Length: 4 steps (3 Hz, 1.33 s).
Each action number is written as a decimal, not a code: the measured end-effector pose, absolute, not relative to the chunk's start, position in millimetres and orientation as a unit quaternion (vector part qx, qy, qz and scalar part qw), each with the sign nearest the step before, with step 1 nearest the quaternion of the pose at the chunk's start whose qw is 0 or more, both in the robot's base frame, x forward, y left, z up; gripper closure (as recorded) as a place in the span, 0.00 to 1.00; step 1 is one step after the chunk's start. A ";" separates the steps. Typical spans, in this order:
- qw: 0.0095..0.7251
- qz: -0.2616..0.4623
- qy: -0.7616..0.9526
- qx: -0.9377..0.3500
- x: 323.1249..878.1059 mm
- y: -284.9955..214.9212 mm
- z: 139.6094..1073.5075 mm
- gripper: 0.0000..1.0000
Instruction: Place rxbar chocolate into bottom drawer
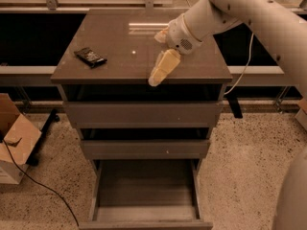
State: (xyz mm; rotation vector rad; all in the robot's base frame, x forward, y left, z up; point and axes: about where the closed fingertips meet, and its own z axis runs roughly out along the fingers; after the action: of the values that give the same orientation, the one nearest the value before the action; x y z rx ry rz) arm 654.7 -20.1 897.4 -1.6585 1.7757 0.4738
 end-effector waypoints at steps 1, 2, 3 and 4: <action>0.330 0.184 0.674 -0.634 673.9 0.9 883.0 0.00; 0.338 0.198 0.670 -0.631 712.8 40.0 864.2 0.00; 0.340 0.201 0.668 -0.630 717.9 49.8 860.1 0.00; 0.345 0.206 0.666 -0.628 730.6 72.0 851.7 0.00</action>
Offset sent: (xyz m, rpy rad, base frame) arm 0.0656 0.0533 -0.0361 0.0479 -0.0009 -0.0347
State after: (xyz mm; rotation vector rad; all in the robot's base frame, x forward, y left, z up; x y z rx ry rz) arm 730.6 72.0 851.7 -1.6310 1.7295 0.5357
